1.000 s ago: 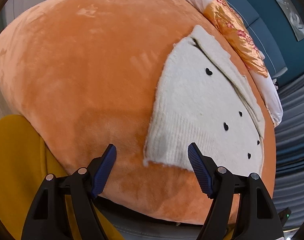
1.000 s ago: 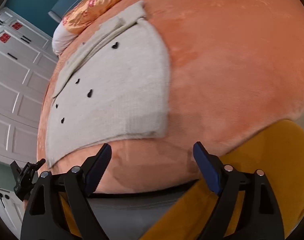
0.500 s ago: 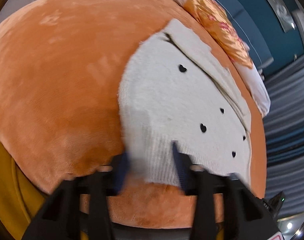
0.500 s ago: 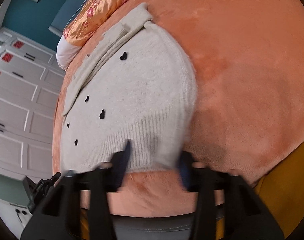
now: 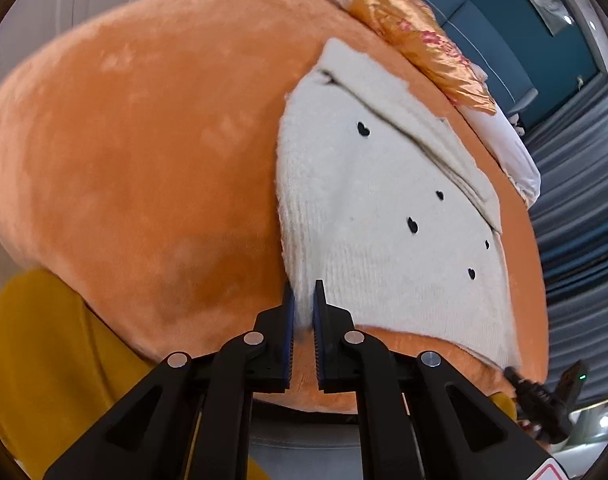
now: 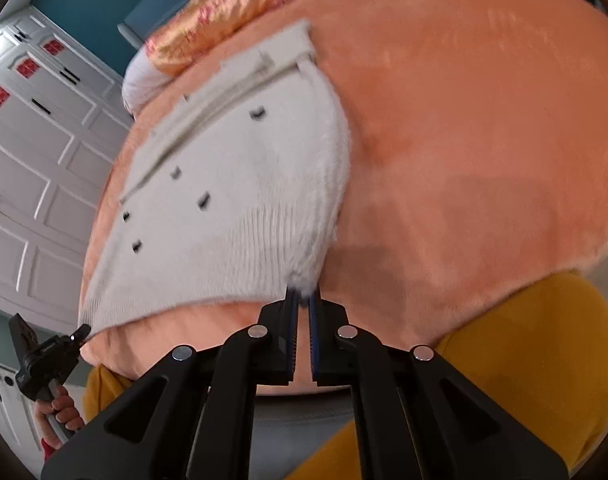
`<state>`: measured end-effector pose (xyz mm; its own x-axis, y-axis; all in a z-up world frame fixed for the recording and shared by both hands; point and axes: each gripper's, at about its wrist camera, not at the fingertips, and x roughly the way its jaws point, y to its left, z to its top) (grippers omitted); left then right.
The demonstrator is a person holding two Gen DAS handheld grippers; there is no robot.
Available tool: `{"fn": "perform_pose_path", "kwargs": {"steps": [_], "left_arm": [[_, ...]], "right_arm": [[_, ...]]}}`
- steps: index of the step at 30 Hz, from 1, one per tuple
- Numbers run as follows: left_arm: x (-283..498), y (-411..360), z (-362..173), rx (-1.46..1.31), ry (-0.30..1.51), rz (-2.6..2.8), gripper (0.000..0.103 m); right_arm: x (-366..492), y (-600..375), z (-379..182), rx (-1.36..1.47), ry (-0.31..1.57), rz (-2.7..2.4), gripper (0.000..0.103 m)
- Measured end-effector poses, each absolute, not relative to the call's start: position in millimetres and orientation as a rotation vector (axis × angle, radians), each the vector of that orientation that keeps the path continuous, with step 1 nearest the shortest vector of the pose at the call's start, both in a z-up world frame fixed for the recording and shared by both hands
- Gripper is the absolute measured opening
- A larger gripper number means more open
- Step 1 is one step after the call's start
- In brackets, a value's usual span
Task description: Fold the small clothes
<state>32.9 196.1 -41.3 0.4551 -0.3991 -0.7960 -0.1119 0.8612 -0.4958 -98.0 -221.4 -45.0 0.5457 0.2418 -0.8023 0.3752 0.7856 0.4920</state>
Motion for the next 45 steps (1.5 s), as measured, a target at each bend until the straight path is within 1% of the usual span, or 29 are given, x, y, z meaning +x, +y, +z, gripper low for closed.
{"fn": "perform_pose_path", "kwargs": {"steps": [2,3,4,5,6,7,9,12,14,15,16,17,22,26,31,36,38,42,43,45], "left_arm": [[33.3,199.2,-50.4,-0.610,1.095,-0.162,0.012],[34.3,198.9,-51.8,-0.625,1.091,-0.142,0.023],[36.0,199.1,-52.2,-0.628,1.086,-0.113,0.040],[37.4,199.2,-51.3,-0.625,1.077,-0.092,0.048],[40.3,199.2,-50.3,-0.622,1.066,-0.077,0.057],[42.5,199.2,-50.2,-0.623,1.063,-0.078,0.059],[50.8,198.9,-53.8,-0.636,1.080,-0.084,0.063],[66.0,199.3,-69.8,-0.708,1.125,-0.092,0.063],[71.1,198.2,-70.0,-0.713,1.112,-0.095,0.060],[73.0,197.3,-67.1,-0.700,1.108,-0.112,0.044],[74.6,196.0,-64.2,-0.688,1.110,-0.135,0.006],[76.0,194.4,-58.2,-0.664,1.119,-0.159,0.007],[54.5,204.6,-11.3,-0.581,1.058,-0.221,0.005],[16.8,211.5,17.9,-0.471,1.081,-0.271,0.003],[-52.9,222.0,19.0,-0.375,1.234,-0.299,0.003],[-120.3,218.6,5.7,-0.389,1.373,-0.289,0.003],[-133.7,213.6,4.4,-0.419,1.398,-0.295,0.003],[-125.9,204.9,20.0,-0.418,1.367,-0.287,0.002],[-117.8,206.4,28.6,-0.420,1.336,-0.286,0.002],[-89.1,214.4,55.1,-0.412,1.206,-0.268,0.002]], "right_arm": [[-93.5,-223.5,-51.5,0.718,1.034,-0.107,0.009],[-92.4,-225.0,-50.0,0.730,1.026,-0.108,0.019],[-91.9,-226.1,-47.2,0.739,1.008,-0.111,0.040],[-91.9,-226.8,-41.4,0.741,0.974,-0.121,0.055],[-91.9,-227.1,-37.3,0.735,0.947,-0.132,0.076],[-90.7,-227.0,-33.6,0.721,0.926,-0.143,0.080],[-81.0,-226.5,-34.2,0.705,0.934,-0.150,0.080],[-66.0,-227.6,-48.4,0.749,0.969,-0.155,0.080],[-57.9,-225.2,-56.5,0.761,0.991,-0.162,0.059],[-54.8,-223.6,-57.0,0.745,1.001,-0.170,0.034],[-53.2,-222.0,-55.9,0.737,1.004,-0.165,0.007],[-53.0,-221.6,-52.0,0.737,0.997,-0.148,0.008],[-76.0,-218.5,-1.4,0.639,0.924,-0.079,0.006],[-116.0,-213.1,19.6,0.525,0.991,-0.024,0.006],[-184.2,-202.7,14.7,0.408,1.192,0.013,0.006],[-239.9,-197.4,13.5,0.475,1.277,0.005,0.006],[-250.8,-191.6,11.0,0.478,1.297,0.004,0.006],[-248.0,-195.6,19.0,0.516,1.266,-0.005,0.006],[-236.6,-204.8,28.9,0.514,1.230,-0.009,0.006],[-221.6,-217.5,45.8,0.491,1.144,-0.023,0.006]]}}
